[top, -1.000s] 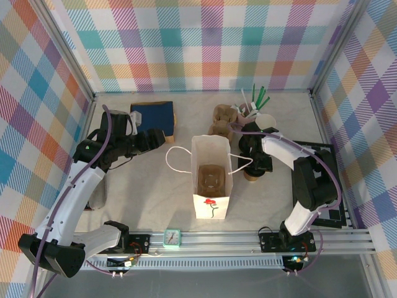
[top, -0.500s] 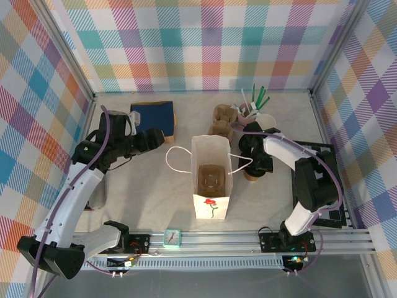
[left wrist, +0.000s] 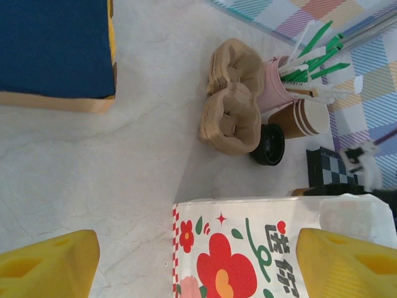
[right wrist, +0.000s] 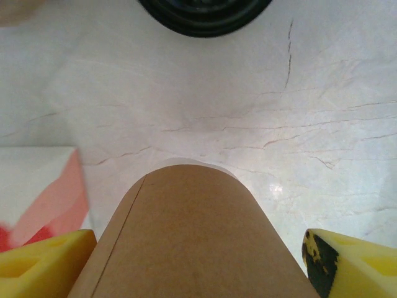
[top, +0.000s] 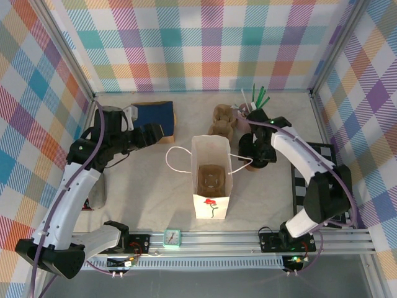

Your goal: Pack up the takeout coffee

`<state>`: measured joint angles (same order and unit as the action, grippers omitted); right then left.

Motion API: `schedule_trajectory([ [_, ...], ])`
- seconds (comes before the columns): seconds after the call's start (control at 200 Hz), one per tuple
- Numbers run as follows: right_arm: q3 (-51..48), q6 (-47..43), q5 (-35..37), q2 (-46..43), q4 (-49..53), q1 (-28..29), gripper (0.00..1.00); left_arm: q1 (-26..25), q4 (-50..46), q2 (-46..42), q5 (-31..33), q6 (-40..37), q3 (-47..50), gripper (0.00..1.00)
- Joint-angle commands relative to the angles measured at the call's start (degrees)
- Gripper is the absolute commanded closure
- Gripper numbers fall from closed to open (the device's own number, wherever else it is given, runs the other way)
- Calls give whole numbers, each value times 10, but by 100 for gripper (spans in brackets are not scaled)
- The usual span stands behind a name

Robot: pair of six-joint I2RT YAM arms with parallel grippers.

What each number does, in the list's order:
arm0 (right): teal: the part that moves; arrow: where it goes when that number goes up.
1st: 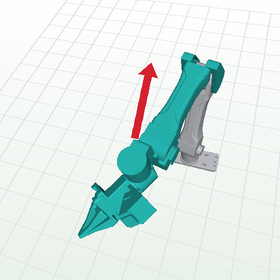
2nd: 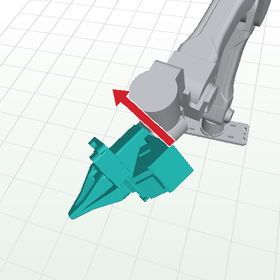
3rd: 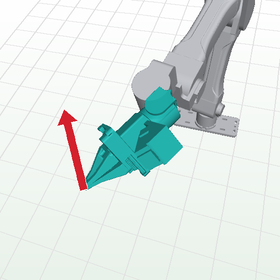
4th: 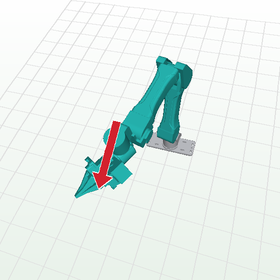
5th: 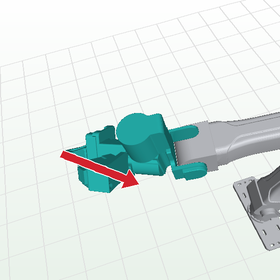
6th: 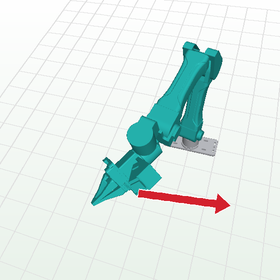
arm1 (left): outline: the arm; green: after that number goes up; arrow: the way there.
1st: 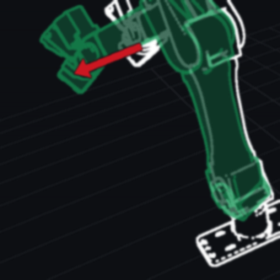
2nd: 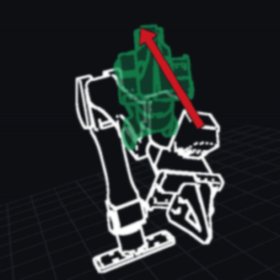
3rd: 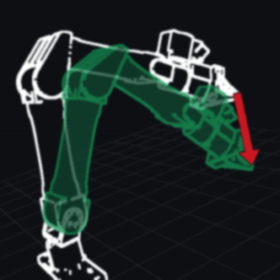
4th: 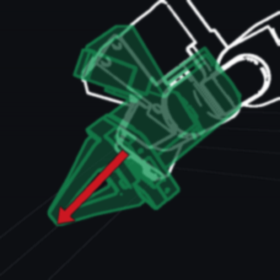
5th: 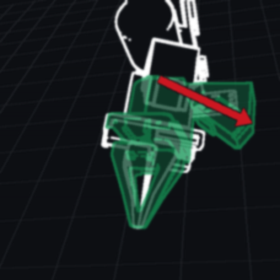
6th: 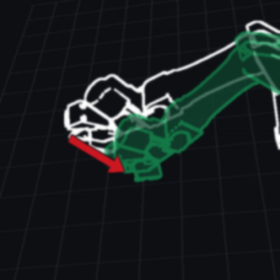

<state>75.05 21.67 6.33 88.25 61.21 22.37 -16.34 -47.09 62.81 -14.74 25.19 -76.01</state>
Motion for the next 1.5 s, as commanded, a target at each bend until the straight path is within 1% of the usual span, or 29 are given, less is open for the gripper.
schedule_trajectory([
  [0.0, 46, -24, -25, -31, 91, 7, 51, 6, -11, 8, -4, -23, -37, 17],
  [0.2, 139, -31, -38, -73, 181, 24, 52, -1, -13, 18, -2, -36, -63, 18],
  [0.365, 245, -31, -49, -96, 245, 29, 53, -12, -14, 29, -3, -48, -82, 18],
  [0.475, 328, -32, -63, -97, 286, 29, 55, -18, -17, 35, -8, -57, -96, 18],
  [0.63, 424, -33, -107, -87, 321, 34, 56, -24, -18, 36, -8, -62, -102, 18],
  [0.81, 503, -29, -144, -68, 341, 47, 57, -29, -19, 33, -11, -65, -102, 18],
  [0.93, 527, -18, -146, -53, 345, 83, 57, -33, -21, 35, -10, -67, -106, 18],
  [1.255, 600, 24, -103, 16, 355, 203, 58, -41, -12, 46, -4, -67, -94, 18],
  [1.38, 610, 38, -84, 39, 358, 238, 58, -43, -9, 45, -2, -66, -92, 18],
  [1.495, 619, 52, -60, 57, 367, 260, 58, -44, -8, 45, 2, -66, -88, 18],
])
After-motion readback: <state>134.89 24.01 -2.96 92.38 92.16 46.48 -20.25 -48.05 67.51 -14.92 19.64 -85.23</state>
